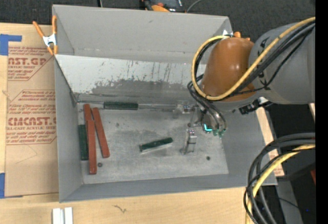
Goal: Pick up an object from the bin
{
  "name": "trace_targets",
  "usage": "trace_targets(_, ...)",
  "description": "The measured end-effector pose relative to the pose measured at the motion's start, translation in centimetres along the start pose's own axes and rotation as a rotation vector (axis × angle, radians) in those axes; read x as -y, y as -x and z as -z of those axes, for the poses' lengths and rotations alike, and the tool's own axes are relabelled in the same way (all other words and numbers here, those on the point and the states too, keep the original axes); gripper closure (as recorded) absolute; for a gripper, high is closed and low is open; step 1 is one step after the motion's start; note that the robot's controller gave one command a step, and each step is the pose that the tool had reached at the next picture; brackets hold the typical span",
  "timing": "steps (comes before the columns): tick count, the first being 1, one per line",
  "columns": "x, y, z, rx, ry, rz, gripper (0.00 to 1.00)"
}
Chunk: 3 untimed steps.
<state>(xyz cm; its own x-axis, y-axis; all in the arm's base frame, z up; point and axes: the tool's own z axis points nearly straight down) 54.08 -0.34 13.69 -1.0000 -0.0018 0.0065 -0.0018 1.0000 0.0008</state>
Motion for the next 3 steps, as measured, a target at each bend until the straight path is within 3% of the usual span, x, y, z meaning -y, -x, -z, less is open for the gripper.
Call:
trace_targets(1,-7.9,-3.3,-7.2,-0.001,0.003,0.051,0.0)
trace_targets(2,-7.4,-2.9,-6.8,0.007,0.0,0.043,1.0)
trace_targets(3,-7.7,-1.9,6.4,0.014,-0.001,0.083,1.0)
